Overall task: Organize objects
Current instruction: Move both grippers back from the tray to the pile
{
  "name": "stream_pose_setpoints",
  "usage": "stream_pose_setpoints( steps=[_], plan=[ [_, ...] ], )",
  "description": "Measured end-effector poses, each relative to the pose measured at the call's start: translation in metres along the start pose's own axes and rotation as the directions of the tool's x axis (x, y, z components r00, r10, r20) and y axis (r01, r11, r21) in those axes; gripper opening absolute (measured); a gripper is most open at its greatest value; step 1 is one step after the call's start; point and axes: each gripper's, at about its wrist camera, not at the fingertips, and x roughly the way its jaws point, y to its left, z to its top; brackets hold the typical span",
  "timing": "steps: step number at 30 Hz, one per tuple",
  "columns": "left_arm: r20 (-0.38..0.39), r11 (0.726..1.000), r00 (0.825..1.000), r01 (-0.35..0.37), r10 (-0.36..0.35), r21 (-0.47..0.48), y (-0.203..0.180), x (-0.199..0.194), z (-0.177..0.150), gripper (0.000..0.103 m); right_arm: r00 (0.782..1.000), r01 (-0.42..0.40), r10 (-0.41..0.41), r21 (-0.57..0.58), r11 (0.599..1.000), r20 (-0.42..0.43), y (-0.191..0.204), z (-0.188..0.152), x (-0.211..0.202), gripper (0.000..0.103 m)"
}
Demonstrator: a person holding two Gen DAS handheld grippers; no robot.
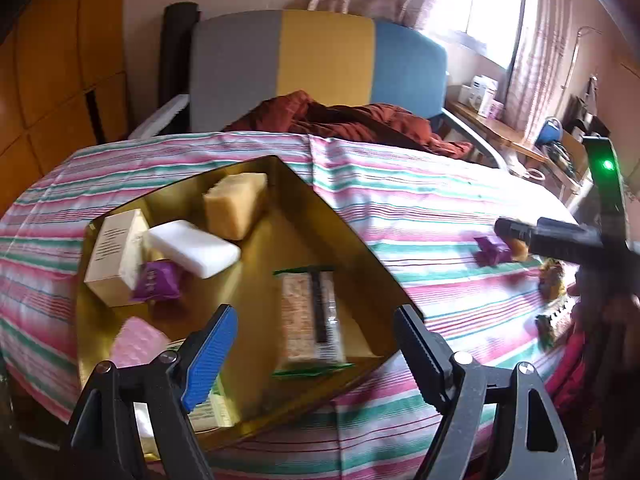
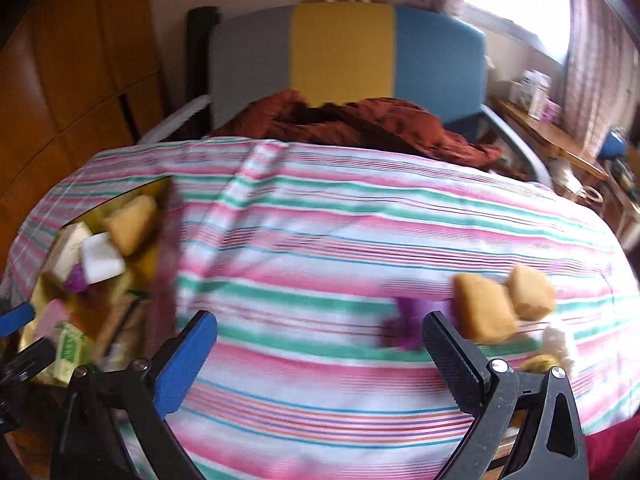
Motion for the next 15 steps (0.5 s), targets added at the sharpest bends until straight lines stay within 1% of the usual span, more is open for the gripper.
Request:
stream_pose_setpoints(
  steps=[4, 8, 9, 11, 13, 14, 15],
  plan=[
    [-0.025, 0.999, 0.999, 0.046, -0.046, 0.009, -0.012, 0.006, 0.004, 0.082, 0.997, 0.075, -0.076, 0.063, 0.995, 0.01, -0.056, 0.012, -0.003, 0.103],
    [-0.046, 0.996, 0.996, 0.073, -0.071, 0.05, -0.033, 0.014, 0.009, 0.082, 0.986, 0.159, -0.166, 0.189, 0.969, 0.025, -0.124, 0.018, -0.009, 0.103],
    [-0.05, 0.994, 0.996, 0.082, -0.079, 0.066, -0.04, 0.016, 0.01, 0.082, 0.98, 0.188, -0.2, 0.242, 0.952, 0.024, -0.144, 0.017, -0.01, 0.103],
    [-0.056, 0.99, 0.994, 0.094, -0.088, 0.106, -0.055, 0.019, 0.014, 0.082, 0.971, 0.217, -0.238, 0.35, 0.911, 0.018, -0.178, 0.009, -0.011, 0.103],
    [-0.065, 0.983, 0.993, 0.102, -0.094, 0.15, -0.074, 0.025, 0.017, 0.082, 0.974, 0.198, -0.225, 0.472, 0.859, 0.001, -0.204, 0.0, -0.011, 0.103],
    [-0.071, 0.979, 0.993, 0.107, -0.096, 0.174, -0.083, 0.03, 0.019, 0.082, 0.98, 0.17, -0.197, 0.529, 0.832, -0.005, -0.216, -0.004, -0.011, 0.103],
    [-0.075, 0.974, 0.992, 0.11, -0.097, 0.197, -0.093, 0.034, 0.021, 0.082, 0.985, 0.143, -0.175, 0.561, 0.815, 0.003, -0.223, -0.006, -0.011, 0.103]
  ],
)
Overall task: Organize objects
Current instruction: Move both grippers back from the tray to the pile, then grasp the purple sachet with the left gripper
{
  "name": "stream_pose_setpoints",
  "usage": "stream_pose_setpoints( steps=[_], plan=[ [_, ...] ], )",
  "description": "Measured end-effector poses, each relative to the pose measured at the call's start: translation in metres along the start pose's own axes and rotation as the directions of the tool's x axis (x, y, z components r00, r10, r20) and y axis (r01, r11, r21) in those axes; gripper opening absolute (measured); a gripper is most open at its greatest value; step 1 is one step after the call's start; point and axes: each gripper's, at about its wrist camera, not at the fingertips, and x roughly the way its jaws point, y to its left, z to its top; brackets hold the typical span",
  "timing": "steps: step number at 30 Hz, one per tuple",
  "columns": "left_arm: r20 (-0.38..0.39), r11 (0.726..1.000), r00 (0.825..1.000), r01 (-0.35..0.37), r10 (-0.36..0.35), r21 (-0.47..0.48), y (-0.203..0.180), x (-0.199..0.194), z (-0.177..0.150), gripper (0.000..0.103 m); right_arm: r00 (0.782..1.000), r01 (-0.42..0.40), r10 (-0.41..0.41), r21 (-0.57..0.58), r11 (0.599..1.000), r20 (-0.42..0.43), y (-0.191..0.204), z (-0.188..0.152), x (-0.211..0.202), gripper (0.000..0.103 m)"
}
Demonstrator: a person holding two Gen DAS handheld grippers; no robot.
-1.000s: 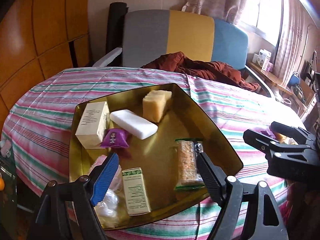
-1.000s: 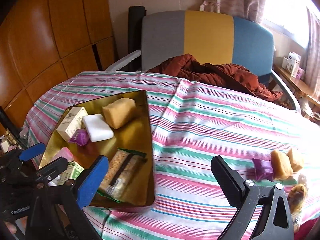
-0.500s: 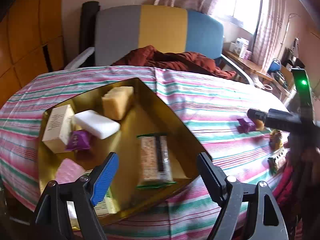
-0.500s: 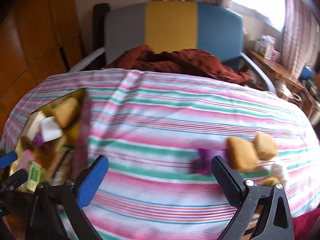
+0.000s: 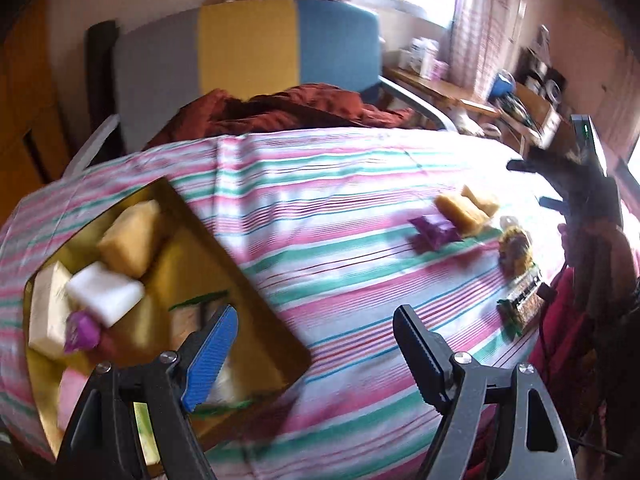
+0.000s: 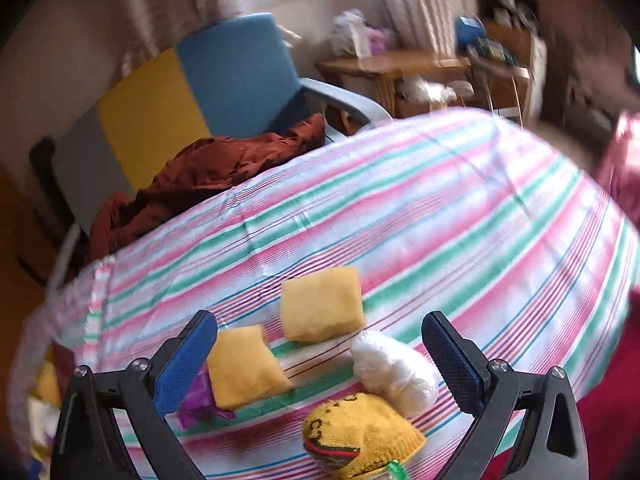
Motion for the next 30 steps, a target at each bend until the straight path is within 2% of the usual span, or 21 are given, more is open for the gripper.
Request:
stream_pose_setpoints(
  steps=[4, 9, 11, 12, 14, 18, 23, 26, 30],
  plan=[
    [-0.041, 0.997, 0.998, 0.048, -0.045, 0.066, -0.03, 0.026, 0.016, 0.081, 0.998, -0.051, 0.052, 0.028, 0.998, -0.029, -0.003, -0.001, 0.002, 0.103],
    [-0.13, 0.99, 0.983, 0.137, -0.131, 0.036, -0.053, 0.063, 0.033, 0.08, 0.994, -0.087, 0.087, 0.003, 0.996, -0.059, 0.007, -0.005, 0.006, 0.103],
    [-0.143, 0.991, 0.982, 0.127, -0.12, 0.039, -0.062, 0.075, 0.038, 0.079, 0.993, -0.095, 0.095, 0.006, 0.996, -0.076, 0.006, -0.007, 0.009, 0.103],
    [-0.133, 0.991, 0.987, 0.106, -0.096, 0.078, -0.07, 0.079, 0.041, 0.077, 0.991, -0.101, 0.101, 0.009, 0.995, -0.084, 0.004, -0.008, 0.011, 0.103],
    [-0.138, 0.975, 0.987, 0.109, -0.083, 0.195, -0.088, 0.089, 0.046, 0.077, 0.99, -0.107, 0.108, 0.01, 0.994, -0.096, 0.004, -0.01, 0.012, 0.103],
    [-0.184, 0.935, 0.977, 0.161, -0.107, 0.315, -0.109, 0.113, 0.057, 0.077, 0.985, -0.118, 0.118, 0.004, 0.993, -0.123, 0.005, -0.011, 0.017, 0.103],
    [-0.22, 0.909, 0.964, 0.22, -0.148, 0.355, -0.121, 0.142, 0.071, 0.077, 0.982, -0.143, 0.142, 0.003, 0.99, -0.124, 0.006, -0.011, 0.014, 0.103],
    [-0.226, 0.889, 0.965, 0.215, -0.131, 0.403, -0.129, 0.153, 0.076, 0.077, 0.98, -0.148, 0.148, 0.005, 0.989, -0.133, 0.007, -0.011, 0.015, 0.103],
    [-0.239, 0.874, 0.959, 0.244, -0.153, 0.42, -0.134, 0.162, 0.079, 0.077, 0.977, -0.157, 0.155, -0.003, 0.988, -0.148, 0.009, -0.012, 0.018, 0.103]
  ],
)
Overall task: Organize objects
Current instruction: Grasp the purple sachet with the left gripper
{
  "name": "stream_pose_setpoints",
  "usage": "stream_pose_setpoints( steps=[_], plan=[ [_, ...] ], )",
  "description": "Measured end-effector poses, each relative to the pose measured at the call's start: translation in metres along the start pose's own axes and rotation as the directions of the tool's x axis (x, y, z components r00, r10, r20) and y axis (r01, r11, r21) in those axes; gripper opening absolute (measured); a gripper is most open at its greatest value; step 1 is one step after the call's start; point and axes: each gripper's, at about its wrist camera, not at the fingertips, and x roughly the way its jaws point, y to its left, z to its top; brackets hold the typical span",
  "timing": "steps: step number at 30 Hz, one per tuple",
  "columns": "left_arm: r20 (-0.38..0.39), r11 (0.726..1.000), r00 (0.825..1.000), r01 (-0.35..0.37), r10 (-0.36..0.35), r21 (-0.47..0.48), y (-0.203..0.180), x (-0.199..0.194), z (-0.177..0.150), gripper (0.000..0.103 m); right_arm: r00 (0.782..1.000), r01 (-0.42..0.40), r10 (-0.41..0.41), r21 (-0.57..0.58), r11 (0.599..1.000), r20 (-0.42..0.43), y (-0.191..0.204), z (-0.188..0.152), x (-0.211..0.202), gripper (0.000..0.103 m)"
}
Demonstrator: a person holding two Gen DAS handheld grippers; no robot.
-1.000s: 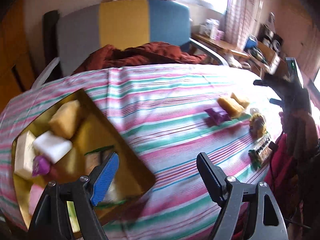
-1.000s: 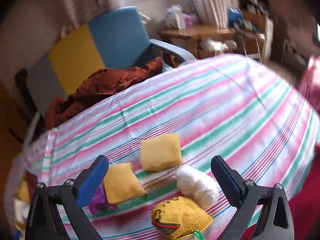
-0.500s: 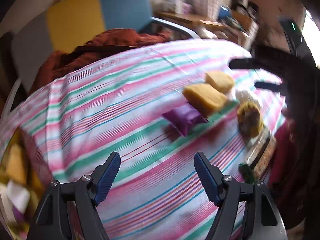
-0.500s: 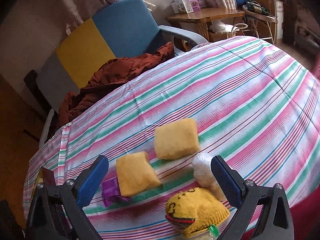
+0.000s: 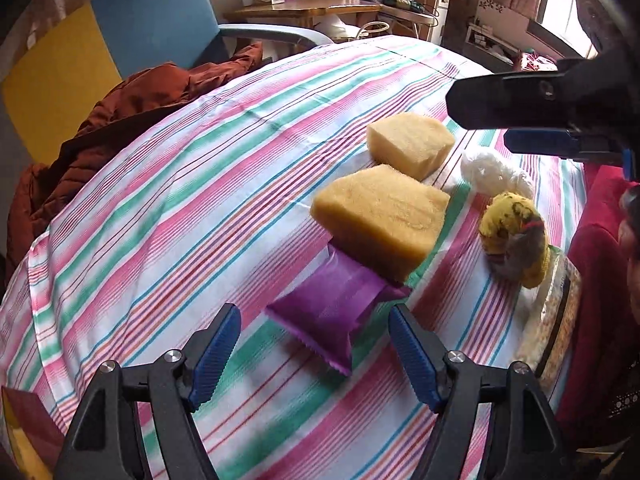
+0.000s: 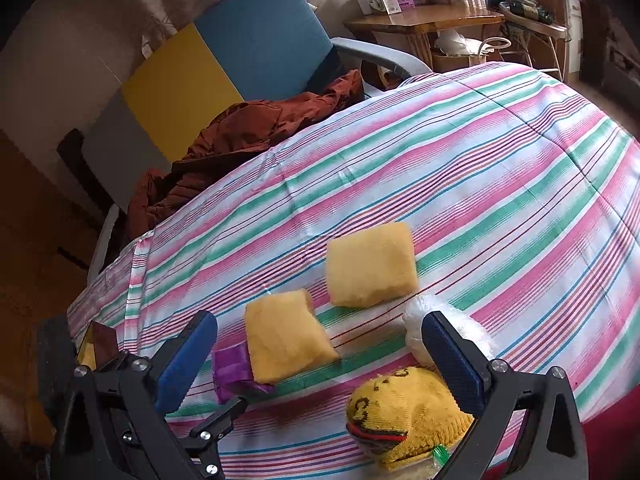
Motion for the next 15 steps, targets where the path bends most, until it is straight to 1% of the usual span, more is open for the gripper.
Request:
stream_pose_setpoints(
  steps=[2, 4, 6, 8, 9, 12, 15],
  plan=[
    [-0.007, 1.0, 1.0, 0.007, -0.007, 0.02, -0.001, 0.005, 0.003, 0.076, 1.0, -0.002, 0.002, -0.005, 1.0, 0.0, 0.001, 0.0, 0.0, 0.103],
    [-0.017, 0.999, 1.0, 0.007, -0.007, 0.034, -0.001, 0.011, 0.006, 0.068, 1.0, 0.002, -0.002, -0.006, 1.0, 0.001, 0.001, 0.0, 0.0, 0.103],
    [-0.035, 1.0, 0.999, 0.014, -0.013, 0.028, 0.001, 0.017, 0.008, 0.051, 1.0, 0.003, -0.003, -0.006, 1.0, -0.002, 0.001, 0.0, 0.001, 0.103],
    [-0.038, 0.999, 0.998, 0.045, -0.045, -0.002, 0.004, 0.02, 0.007, 0.044, 1.0, 0.009, -0.009, -0.008, 1.0, -0.006, 0.001, 0.001, 0.002, 0.103],
    [-0.031, 0.998, 0.998, 0.054, -0.054, -0.014, 0.004, 0.018, 0.006, 0.042, 1.0, 0.012, -0.013, -0.012, 1.0, -0.008, 0.001, 0.001, 0.003, 0.103],
    [-0.018, 0.995, 0.997, 0.075, -0.076, -0.065, 0.004, 0.012, -0.002, 0.04, 0.999, 0.032, -0.032, -0.032, 0.999, 0.001, 0.005, 0.001, 0.002, 0.103],
    [-0.01, 0.984, 0.997, 0.074, -0.076, -0.162, 0.011, 0.003, -0.018, 0.04, 0.999, 0.048, -0.046, -0.065, 0.997, 0.023, 0.01, 0.001, 0.0, 0.103]
  ],
)
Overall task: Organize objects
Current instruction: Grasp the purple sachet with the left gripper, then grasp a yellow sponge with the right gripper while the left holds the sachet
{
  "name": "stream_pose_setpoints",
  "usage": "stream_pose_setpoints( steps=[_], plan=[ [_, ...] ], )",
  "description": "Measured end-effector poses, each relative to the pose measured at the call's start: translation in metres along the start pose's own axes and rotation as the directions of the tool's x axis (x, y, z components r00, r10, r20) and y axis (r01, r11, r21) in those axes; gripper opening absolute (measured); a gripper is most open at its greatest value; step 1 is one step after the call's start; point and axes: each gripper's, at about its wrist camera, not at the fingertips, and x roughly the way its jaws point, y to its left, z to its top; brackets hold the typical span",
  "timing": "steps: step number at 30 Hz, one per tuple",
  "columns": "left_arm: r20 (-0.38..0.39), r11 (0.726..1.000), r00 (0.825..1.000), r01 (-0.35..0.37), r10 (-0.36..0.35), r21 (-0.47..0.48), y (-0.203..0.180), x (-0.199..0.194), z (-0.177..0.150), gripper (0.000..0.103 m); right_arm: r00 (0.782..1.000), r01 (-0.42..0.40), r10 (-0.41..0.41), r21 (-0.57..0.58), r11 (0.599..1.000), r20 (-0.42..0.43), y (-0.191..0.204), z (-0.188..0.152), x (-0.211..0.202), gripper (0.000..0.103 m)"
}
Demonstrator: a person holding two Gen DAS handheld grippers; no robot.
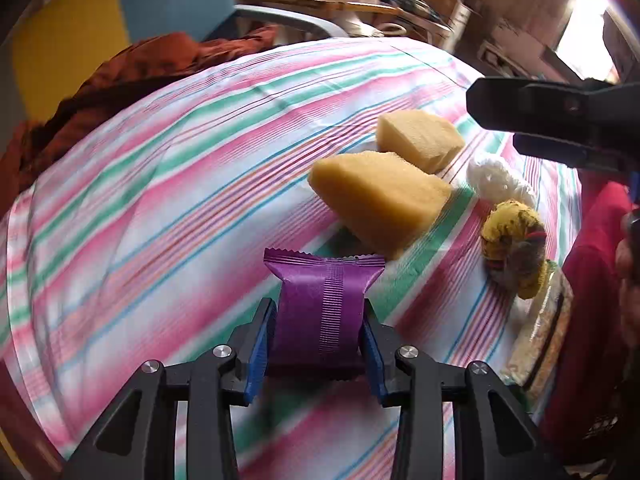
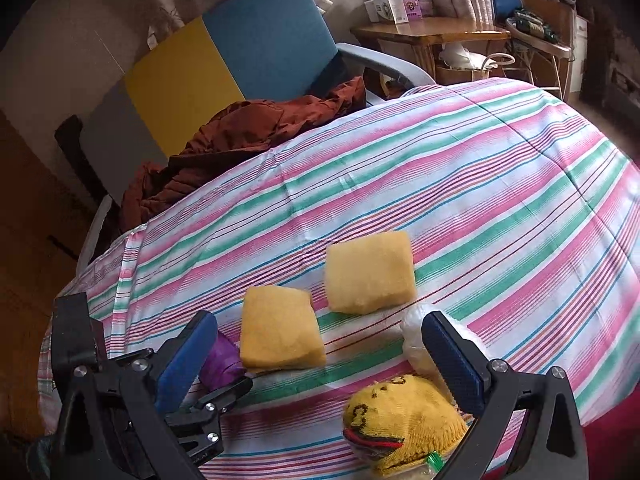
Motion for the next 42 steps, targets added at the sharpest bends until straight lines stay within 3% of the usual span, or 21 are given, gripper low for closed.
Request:
stream_pose_setpoints(
  steps=[3, 10, 18, 19, 21, 23, 34, 42],
  plan=[
    [0.043, 0.994, 0.999, -0.002, 0.007, -0.108, 0.009, -0.017, -0.025, 0.04, 1.0, 0.007, -0.006, -0.04, 0.999, 0.001, 0.008, -0.002, 0.001, 0.103],
    [0.09, 0.986, 0.996, 0.012, 0.003, -0.164, 0.009, -0.047, -0.082, 0.036, 0.998, 0.027, -0.038, -0.191, 0.981, -0.054, 0.038, -0.01, 0.021, 0.094],
    [0.122, 0.981, 0.993, 0.023, 0.001, -0.195, 0.011, -0.052, -0.094, 0.036, 0.98, 0.081, -0.139, -0.349, 0.933, -0.145, 0.065, -0.019, 0.064, 0.087],
    [0.125, 0.979, 0.992, 0.026, 0.0, -0.204, 0.011, -0.052, -0.094, 0.036, 0.976, 0.086, -0.152, -0.366, 0.927, -0.155, 0.067, -0.021, 0.069, 0.084],
    [0.133, 0.975, 0.991, 0.04, -0.011, -0.218, 0.012, -0.057, -0.096, 0.036, 0.968, 0.099, -0.181, -0.397, 0.913, -0.175, 0.068, -0.026, 0.078, 0.062],
    [0.144, 0.972, 0.99, 0.041, -0.008, -0.231, 0.01, -0.066, -0.101, 0.036, 0.968, 0.087, -0.171, -0.399, 0.913, -0.182, 0.067, -0.028, 0.077, 0.057],
    [0.22, 0.952, 0.975, 0.03, 0.039, -0.303, 0.025, -0.12, -0.12, 0.036, 0.994, 0.013, -0.056, -0.403, 0.915, -0.095, 0.079, -0.026, 0.044, 0.057],
    [0.261, 0.907, 0.957, -0.009, 0.13, -0.421, 0.065, -0.166, -0.158, 0.036, 0.996, -0.03, -0.008, -0.442, 0.896, -0.084, 0.1, -0.04, 0.028, 0.057]
  ],
)
